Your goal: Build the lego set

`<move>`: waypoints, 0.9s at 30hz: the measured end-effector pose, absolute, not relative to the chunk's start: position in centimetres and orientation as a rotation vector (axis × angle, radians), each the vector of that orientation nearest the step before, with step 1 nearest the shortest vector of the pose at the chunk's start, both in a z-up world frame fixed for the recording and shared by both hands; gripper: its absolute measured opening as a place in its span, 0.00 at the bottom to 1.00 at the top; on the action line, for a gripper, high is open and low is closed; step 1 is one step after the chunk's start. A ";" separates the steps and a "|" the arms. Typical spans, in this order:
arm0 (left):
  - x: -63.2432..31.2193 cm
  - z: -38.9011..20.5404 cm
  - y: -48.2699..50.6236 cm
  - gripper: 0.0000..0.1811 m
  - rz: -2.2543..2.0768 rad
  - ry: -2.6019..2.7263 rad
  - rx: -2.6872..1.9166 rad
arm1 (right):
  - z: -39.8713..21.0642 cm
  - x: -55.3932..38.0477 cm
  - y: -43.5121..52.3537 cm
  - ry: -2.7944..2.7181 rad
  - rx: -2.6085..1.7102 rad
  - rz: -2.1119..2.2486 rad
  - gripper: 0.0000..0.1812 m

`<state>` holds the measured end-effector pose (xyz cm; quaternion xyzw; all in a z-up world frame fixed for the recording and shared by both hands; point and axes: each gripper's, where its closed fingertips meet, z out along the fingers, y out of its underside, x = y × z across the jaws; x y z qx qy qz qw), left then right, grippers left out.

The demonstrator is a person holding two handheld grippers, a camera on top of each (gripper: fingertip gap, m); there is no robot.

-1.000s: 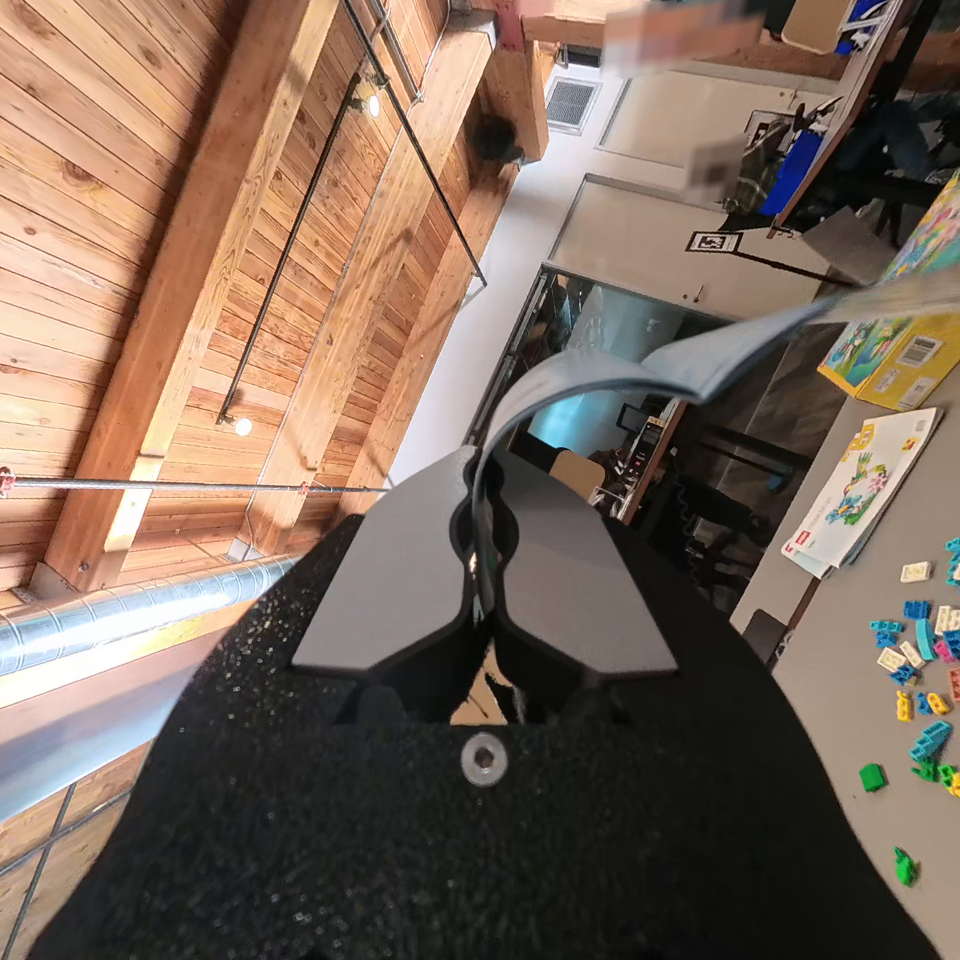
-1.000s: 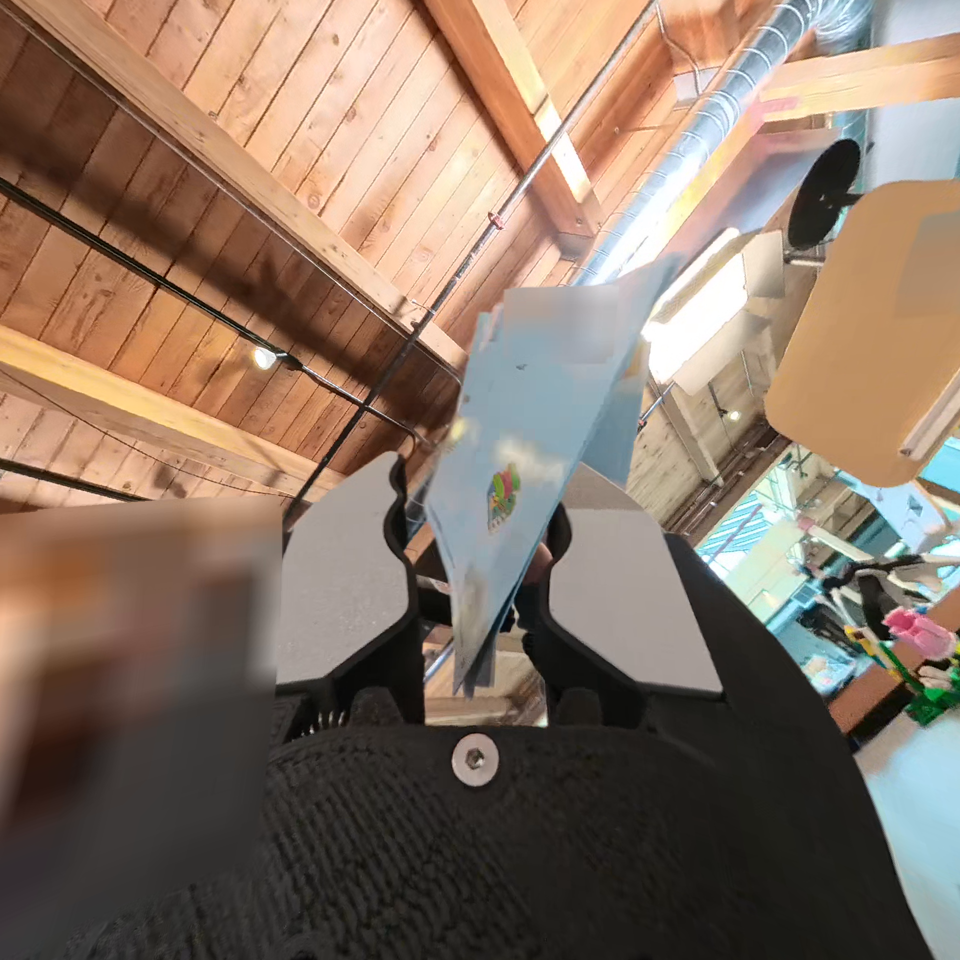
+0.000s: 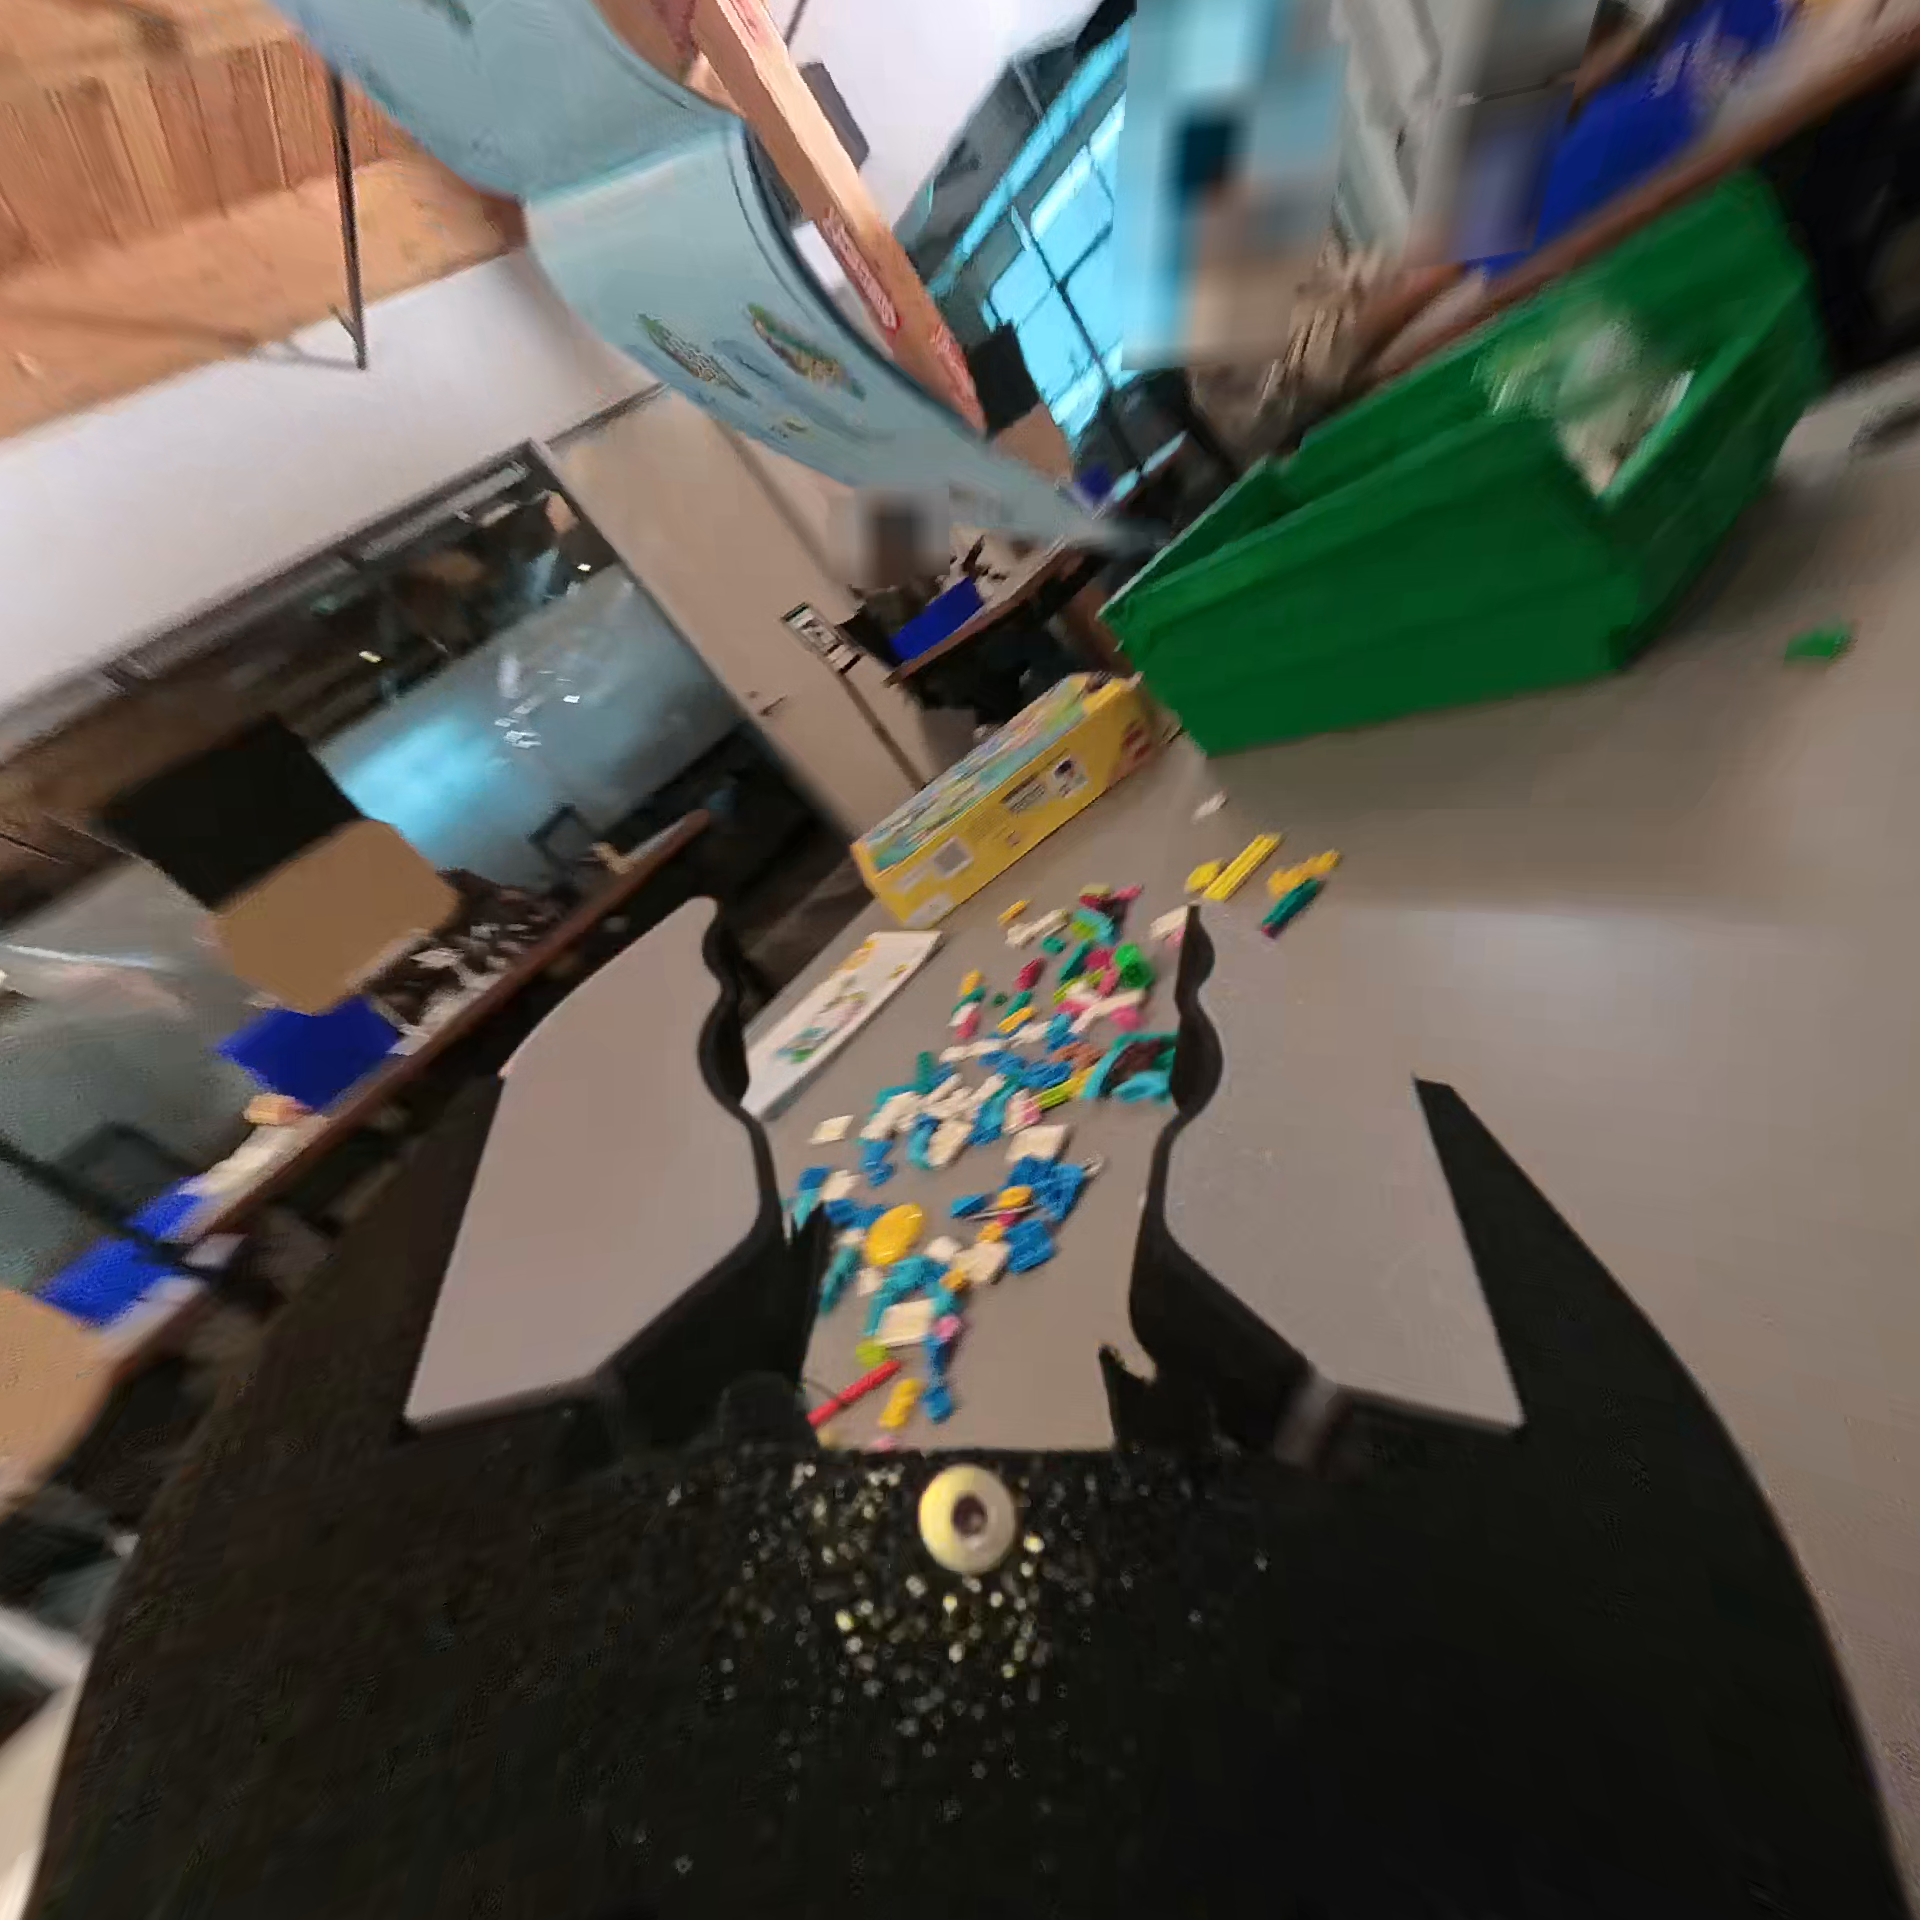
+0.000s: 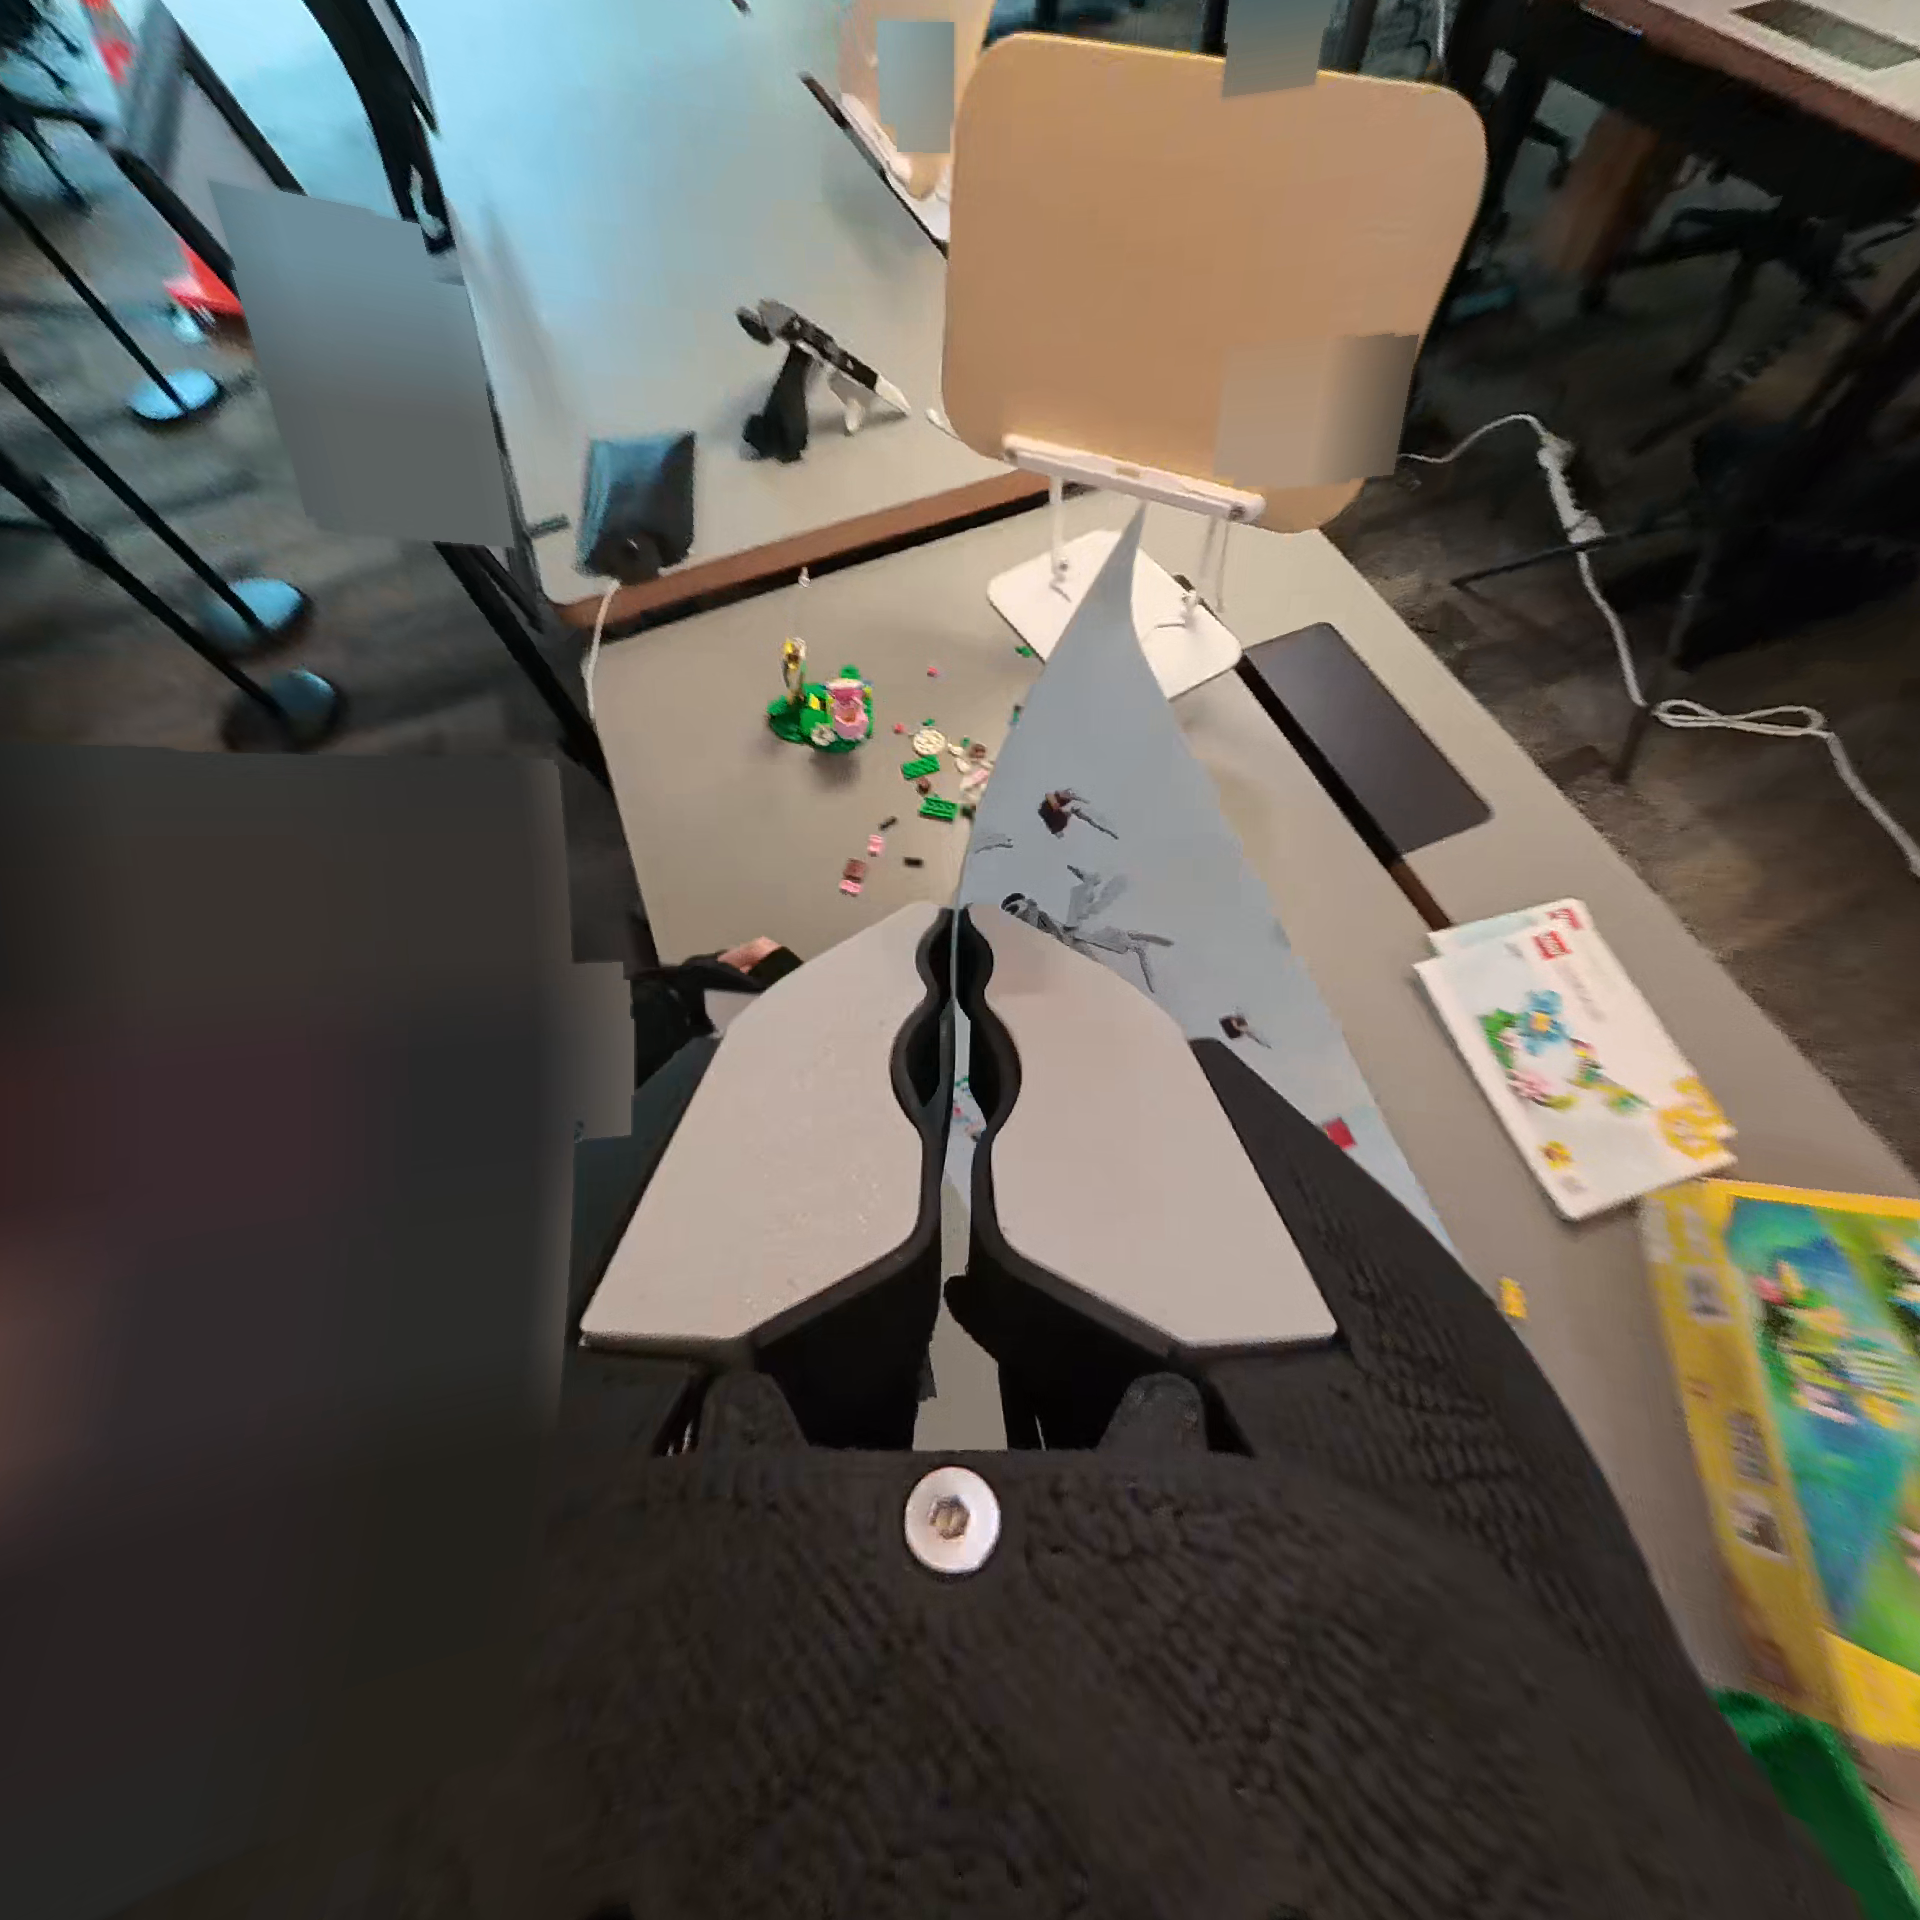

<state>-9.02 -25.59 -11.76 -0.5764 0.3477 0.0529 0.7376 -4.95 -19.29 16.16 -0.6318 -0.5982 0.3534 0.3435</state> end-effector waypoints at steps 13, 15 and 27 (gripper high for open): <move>-13.6 -7.5 -28.0 0.75 -1.594 0.163 -0.825 | 21.6 -7.9 -25.4 -1.717 -1.574 0.683 0.00; -13.3 -6.6 -29.3 0.70 -1.581 0.221 -0.743 | 22.0 -8.9 -26.6 -1.749 -1.554 0.659 0.00; -16.0 -6.7 -30.6 0.34 -1.437 0.215 -0.703 | 22.3 -11.3 -24.3 -1.661 -1.604 0.550 0.00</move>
